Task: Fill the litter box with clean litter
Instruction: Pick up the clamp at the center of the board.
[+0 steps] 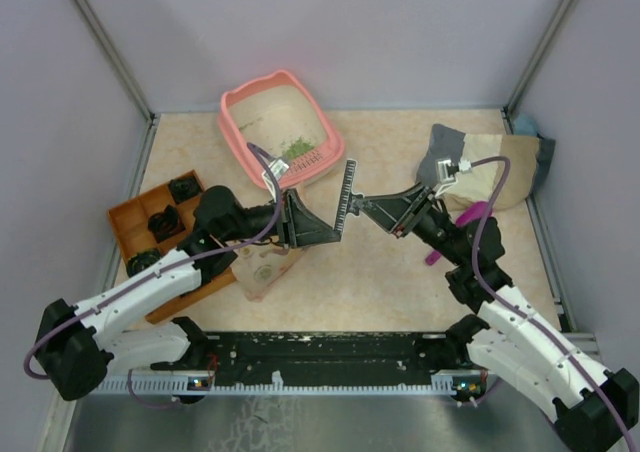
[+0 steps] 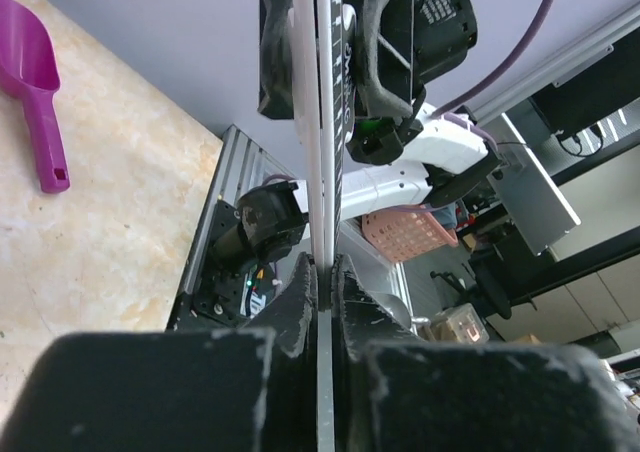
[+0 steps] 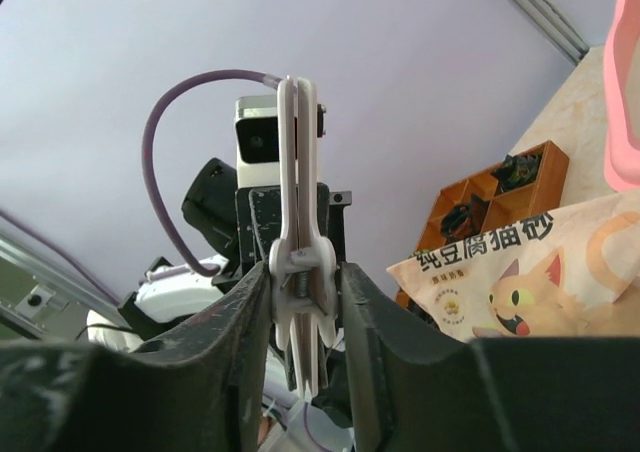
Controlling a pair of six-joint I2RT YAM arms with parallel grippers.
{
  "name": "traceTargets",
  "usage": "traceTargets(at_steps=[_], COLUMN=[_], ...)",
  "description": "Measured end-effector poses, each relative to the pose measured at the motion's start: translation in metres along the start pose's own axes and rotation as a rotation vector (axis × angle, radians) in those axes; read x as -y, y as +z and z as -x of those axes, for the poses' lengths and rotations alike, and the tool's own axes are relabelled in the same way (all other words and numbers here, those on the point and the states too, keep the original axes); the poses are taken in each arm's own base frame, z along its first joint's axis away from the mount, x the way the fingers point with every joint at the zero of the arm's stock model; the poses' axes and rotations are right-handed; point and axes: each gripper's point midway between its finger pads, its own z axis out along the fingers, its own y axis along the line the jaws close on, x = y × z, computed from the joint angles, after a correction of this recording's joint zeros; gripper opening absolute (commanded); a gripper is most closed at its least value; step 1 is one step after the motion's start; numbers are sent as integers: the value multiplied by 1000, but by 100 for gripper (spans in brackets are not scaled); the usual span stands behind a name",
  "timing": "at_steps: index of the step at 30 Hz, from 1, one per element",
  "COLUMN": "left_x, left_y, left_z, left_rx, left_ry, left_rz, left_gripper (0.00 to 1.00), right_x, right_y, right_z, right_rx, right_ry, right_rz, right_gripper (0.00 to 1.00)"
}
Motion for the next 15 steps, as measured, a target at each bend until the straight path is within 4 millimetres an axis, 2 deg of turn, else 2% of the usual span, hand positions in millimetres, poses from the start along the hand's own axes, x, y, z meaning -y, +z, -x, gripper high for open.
traceTargets(at_steps=[10, 15], left_x=[4, 5], left_y=[1, 1], left_z=[6, 7], left_rx=[32, 36], left_ry=[-7, -11], left_rz=[-14, -19], left_gripper=[0, 0], right_x=[-2, -4], right_y=[-9, -9], right_z=[-9, -9], right_rx=[-24, -26], right_ry=[-21, -24], right_rz=[23, 32], right_gripper=[37, 41])
